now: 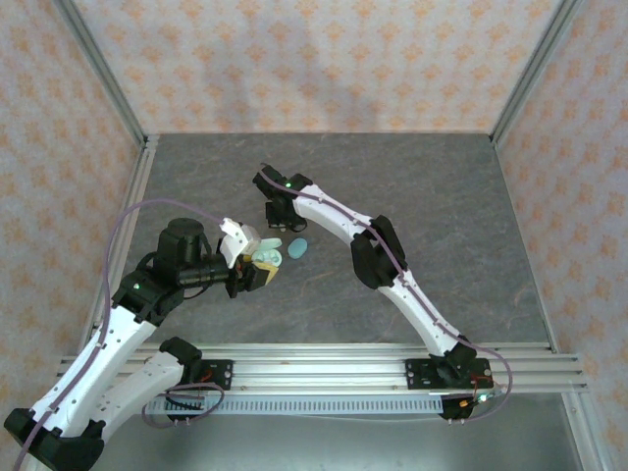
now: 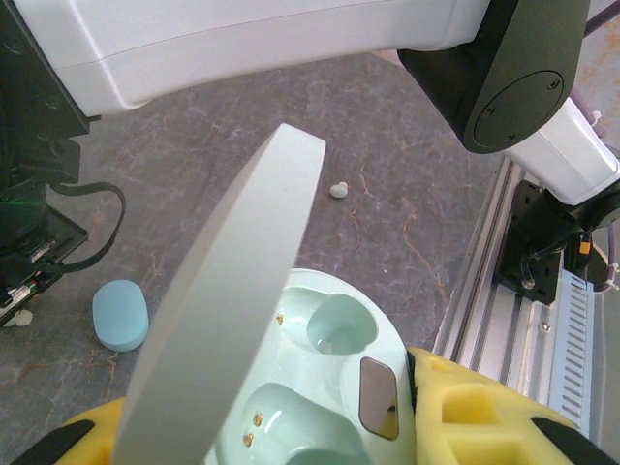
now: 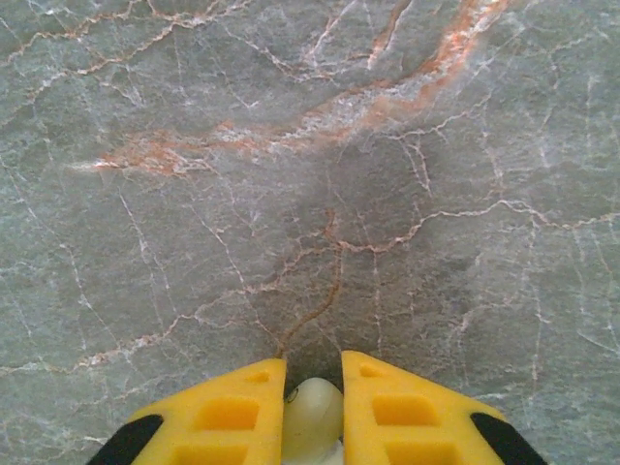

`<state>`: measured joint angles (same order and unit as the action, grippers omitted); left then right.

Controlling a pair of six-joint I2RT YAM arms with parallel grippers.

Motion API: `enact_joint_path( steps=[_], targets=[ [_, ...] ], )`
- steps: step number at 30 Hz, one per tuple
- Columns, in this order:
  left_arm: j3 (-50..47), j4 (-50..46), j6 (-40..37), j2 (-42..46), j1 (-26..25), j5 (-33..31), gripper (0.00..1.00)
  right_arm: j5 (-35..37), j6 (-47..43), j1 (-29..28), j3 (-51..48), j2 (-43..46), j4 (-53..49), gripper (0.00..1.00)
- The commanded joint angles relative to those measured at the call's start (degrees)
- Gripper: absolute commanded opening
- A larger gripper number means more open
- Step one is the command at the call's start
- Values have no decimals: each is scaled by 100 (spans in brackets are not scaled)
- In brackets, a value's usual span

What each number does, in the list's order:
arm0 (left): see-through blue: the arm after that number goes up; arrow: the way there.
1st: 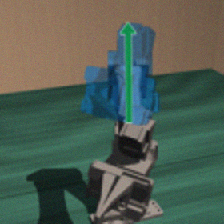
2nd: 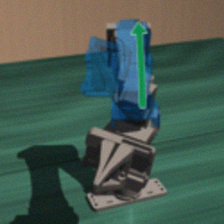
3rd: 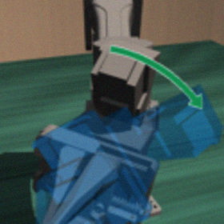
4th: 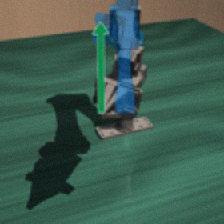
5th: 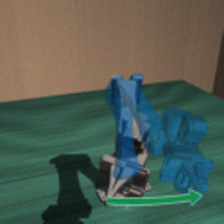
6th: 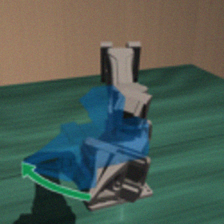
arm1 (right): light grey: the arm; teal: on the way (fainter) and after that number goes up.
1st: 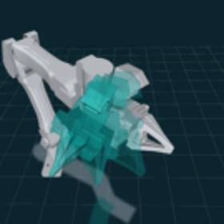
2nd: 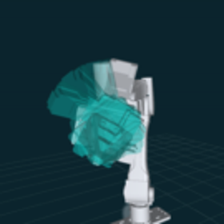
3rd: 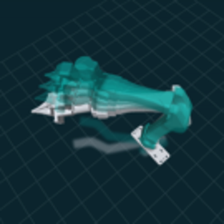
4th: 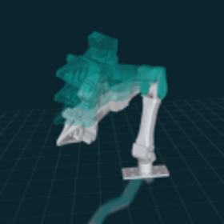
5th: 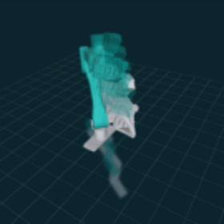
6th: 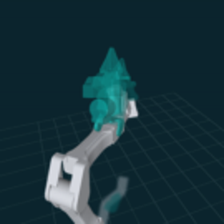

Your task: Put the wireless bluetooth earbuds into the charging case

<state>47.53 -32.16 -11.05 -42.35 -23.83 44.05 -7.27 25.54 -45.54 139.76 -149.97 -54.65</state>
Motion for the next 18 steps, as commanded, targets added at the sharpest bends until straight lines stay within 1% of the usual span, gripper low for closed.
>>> enact_joint_path(
  steps=[1,4,8,12,15,18],
  targets=[
    [-55,11,-67,122,55,9,13,-43,-58,90,-226,275,-325,13],
    [-131,258,59,121,54,148,13,-168,-58,217,-940,793,-8,10],
    [-279,961,404,-5,47,279,12,-406,34,457,-2387,1754,880,9],
    [-310,1524,520,-232,-19,220,11,-803,254,816,-3872,2753,1893,8],
    [-349,1941,502,-432,-187,96,11,-872,282,1029,-4713,3441,2316,8],
    [-390,2284,433,-625,-401,-92,11,-924,228,1213,-5347,4063,2614,8]
  ],
)
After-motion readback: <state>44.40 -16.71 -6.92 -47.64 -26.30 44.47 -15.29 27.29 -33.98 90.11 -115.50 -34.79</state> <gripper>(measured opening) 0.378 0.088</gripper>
